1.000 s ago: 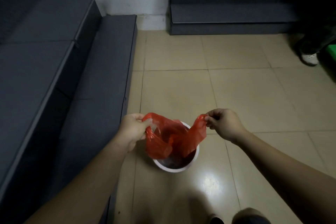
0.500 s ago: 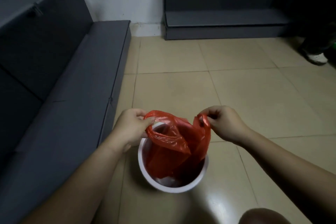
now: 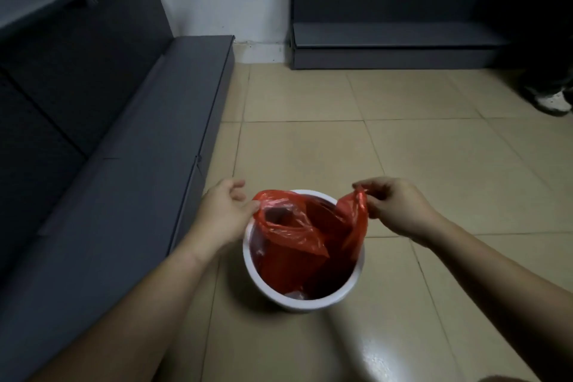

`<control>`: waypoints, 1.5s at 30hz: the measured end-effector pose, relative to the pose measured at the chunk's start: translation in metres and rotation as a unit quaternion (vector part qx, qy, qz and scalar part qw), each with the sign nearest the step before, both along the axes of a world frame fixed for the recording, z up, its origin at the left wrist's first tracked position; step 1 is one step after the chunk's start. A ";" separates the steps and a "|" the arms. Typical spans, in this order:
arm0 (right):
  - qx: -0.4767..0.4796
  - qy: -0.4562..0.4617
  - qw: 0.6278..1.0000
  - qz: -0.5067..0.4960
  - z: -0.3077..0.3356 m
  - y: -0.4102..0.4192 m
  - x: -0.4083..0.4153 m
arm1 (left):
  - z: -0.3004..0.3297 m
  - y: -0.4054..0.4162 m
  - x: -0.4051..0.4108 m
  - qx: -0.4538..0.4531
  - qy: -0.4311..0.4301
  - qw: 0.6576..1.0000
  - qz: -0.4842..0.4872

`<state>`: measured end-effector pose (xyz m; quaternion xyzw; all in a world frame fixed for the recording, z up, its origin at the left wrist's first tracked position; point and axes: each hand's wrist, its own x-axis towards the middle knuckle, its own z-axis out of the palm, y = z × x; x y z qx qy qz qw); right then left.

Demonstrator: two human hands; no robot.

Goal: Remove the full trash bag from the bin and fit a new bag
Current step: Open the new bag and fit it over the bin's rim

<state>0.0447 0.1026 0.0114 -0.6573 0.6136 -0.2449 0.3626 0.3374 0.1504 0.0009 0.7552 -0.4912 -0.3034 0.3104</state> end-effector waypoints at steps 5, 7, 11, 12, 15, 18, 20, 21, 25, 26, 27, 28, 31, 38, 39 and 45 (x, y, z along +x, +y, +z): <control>-0.210 -0.022 0.977 -0.032 0.047 0.018 0.020 | 0.044 0.014 -0.048 -0.267 -0.201 0.890 -0.309; -0.277 -0.018 0.959 0.057 0.053 0.033 0.033 | 0.046 0.015 -0.076 -0.201 -0.306 0.830 -0.421; -0.207 0.079 0.960 0.172 0.027 0.039 0.030 | 0.024 0.012 -0.095 -0.082 -0.425 0.788 -0.438; -0.180 0.104 0.961 0.181 0.019 0.037 0.024 | 0.019 0.010 -0.095 -0.074 -0.438 0.789 -0.424; -0.140 0.205 0.948 0.197 0.001 0.033 0.007 | 0.009 0.007 -0.089 -0.083 -0.449 0.804 -0.382; -0.129 0.343 0.904 0.221 -0.013 0.028 -0.002 | 0.005 0.009 -0.079 -0.091 -0.450 0.814 -0.354; -0.129 0.400 0.878 0.230 -0.018 0.023 -0.004 | 0.005 0.012 -0.070 -0.093 -0.431 0.830 -0.342; -0.132 0.421 0.868 0.229 -0.020 0.020 -0.005 | 0.006 0.013 -0.064 -0.089 -0.418 0.839 -0.338; -0.113 0.466 0.847 0.231 -0.029 0.009 -0.011 | 0.005 0.021 -0.034 -0.062 -0.407 0.848 -0.333; -0.109 0.471 0.845 0.231 -0.031 0.007 -0.013 | 0.003 0.022 -0.024 -0.060 -0.407 0.850 -0.330; -0.108 0.473 0.844 0.229 -0.032 0.005 -0.016 | 0.002 0.023 -0.014 -0.057 -0.402 0.853 -0.327; -0.108 0.472 0.845 0.226 -0.033 0.004 -0.019 | 0.001 0.024 -0.003 -0.050 -0.396 0.857 -0.325; -0.109 0.464 0.846 0.238 -0.037 0.004 -0.025 | -0.006 0.028 0.028 -0.018 -0.382 0.859 -0.342; -0.142 0.405 0.854 0.294 -0.031 0.020 0.003 | -0.007 0.033 0.005 -0.067 -0.362 0.858 -0.360; -0.136 0.410 0.851 0.299 -0.032 0.020 0.007 | -0.008 0.032 -0.008 -0.069 -0.375 0.850 -0.363; -0.108 0.419 0.850 0.299 -0.042 0.015 -0.001 | -0.024 0.021 -0.030 -0.013 -0.430 0.833 -0.347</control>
